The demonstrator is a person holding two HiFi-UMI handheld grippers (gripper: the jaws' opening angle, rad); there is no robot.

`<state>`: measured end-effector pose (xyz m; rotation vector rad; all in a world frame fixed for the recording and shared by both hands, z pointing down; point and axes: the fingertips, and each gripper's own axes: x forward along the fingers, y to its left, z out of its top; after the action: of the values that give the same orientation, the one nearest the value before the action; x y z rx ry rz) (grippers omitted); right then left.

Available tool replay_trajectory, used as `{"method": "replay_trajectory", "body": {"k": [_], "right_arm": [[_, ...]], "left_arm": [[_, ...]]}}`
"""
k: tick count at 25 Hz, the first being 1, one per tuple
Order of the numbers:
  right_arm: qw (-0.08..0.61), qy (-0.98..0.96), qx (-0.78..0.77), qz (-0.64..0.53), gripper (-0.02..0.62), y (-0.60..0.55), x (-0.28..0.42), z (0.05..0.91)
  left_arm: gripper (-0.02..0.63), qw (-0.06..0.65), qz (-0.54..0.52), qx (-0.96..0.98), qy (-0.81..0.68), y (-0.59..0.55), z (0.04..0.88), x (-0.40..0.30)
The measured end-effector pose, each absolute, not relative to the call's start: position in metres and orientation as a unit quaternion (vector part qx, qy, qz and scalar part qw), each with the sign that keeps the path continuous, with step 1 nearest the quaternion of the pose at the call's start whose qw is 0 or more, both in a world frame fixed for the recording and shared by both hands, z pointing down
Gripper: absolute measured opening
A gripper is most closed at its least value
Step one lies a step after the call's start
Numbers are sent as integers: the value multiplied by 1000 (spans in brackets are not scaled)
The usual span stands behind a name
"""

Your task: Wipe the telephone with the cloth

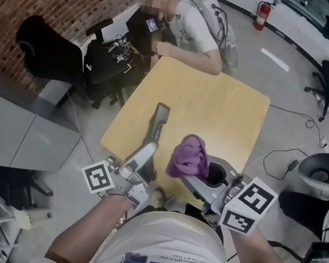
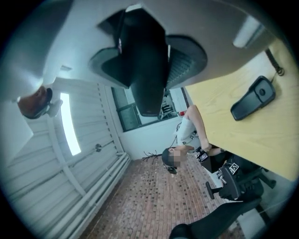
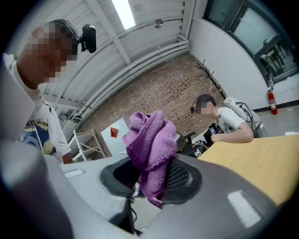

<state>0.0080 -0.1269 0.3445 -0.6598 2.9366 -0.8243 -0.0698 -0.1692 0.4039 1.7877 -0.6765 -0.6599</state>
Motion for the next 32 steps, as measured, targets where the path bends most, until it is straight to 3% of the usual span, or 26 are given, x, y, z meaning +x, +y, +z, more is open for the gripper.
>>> {"method": "replay_trajectory", "body": {"k": [11,32], "right_arm": [[-111,915,-312,-230,121,-130,47,409],[-155,898,-314,-266,121,-130,64,434]], "left_arm": [[255,443,-77,775,-443,-173,472,-113],[255,345,196,726,-561,-219,612,-126]]}}
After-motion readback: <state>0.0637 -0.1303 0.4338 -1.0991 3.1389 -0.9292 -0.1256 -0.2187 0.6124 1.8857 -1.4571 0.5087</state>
